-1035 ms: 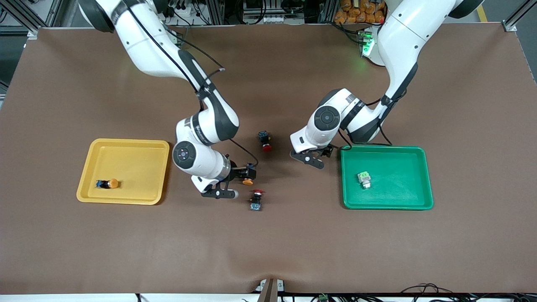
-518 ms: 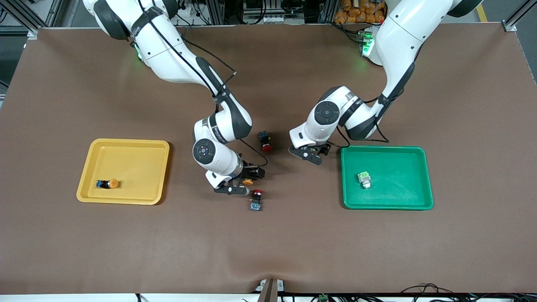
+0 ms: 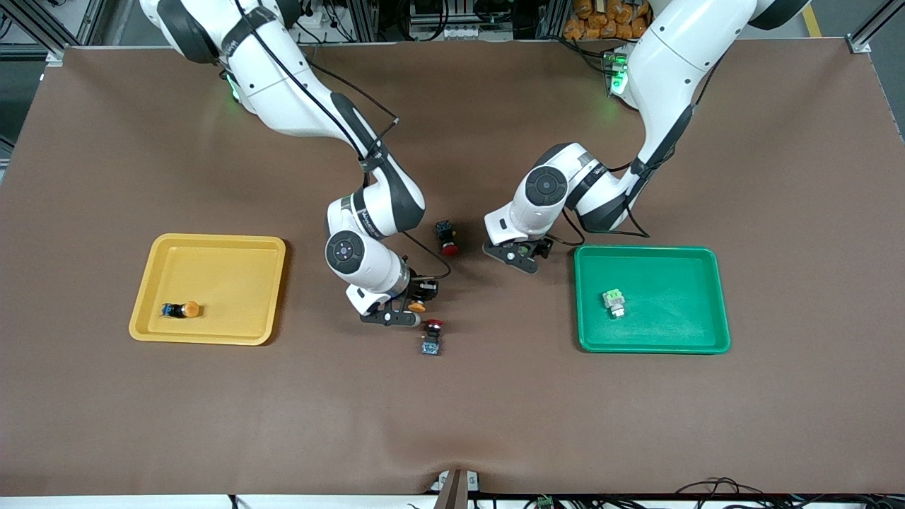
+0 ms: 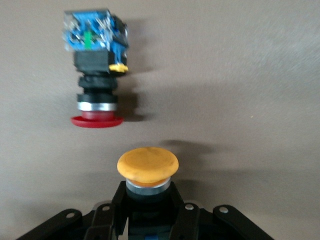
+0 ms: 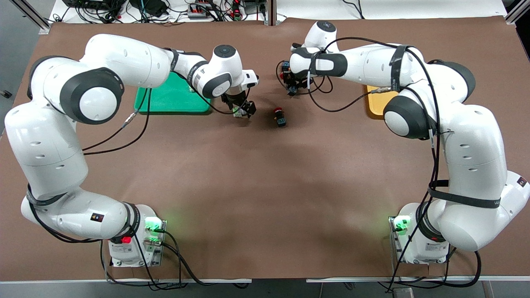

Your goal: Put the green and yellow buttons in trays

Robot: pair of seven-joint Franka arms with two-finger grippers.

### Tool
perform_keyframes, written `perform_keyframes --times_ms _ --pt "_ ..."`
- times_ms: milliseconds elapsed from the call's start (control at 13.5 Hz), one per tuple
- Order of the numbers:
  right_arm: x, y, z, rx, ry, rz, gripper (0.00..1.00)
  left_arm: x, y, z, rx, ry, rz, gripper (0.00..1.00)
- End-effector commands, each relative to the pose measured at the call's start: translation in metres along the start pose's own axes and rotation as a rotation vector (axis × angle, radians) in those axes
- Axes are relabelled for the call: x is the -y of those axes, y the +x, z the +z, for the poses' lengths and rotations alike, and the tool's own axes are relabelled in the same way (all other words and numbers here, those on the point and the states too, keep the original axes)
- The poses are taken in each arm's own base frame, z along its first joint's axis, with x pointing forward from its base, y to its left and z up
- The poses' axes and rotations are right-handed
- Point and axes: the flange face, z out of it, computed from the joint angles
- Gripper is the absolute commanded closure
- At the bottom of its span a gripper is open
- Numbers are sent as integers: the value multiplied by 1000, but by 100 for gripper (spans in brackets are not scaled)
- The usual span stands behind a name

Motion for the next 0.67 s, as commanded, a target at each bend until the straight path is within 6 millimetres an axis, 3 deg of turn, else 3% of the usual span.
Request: perform_keyframes --times_ms 0,74,222,296,370,518,591 --pt "-19 13 -64 17 -25 35 100 2 0 7 -40 8 4 8" --pt "-34 22 -86 26 -44 54 100 4 1 8 -38 8 2 20" --pt "-71 40 -126 49 -83 64 100 6 2 7 -40 8 -1 73" --pt "-95 49 -149 60 -101 49 100 6 3 4 -45 8 0 93" --pt "-122 59 -162 74 -126 35 100 9 5 1 -50 11 -2 100" --pt "-178 72 -179 113 -160 -25 100 17 11 -13 -73 18 -3 100" --pt "-212 77 -185 131 -164 -62 100 35 16 -23 -84 24 -22 100"
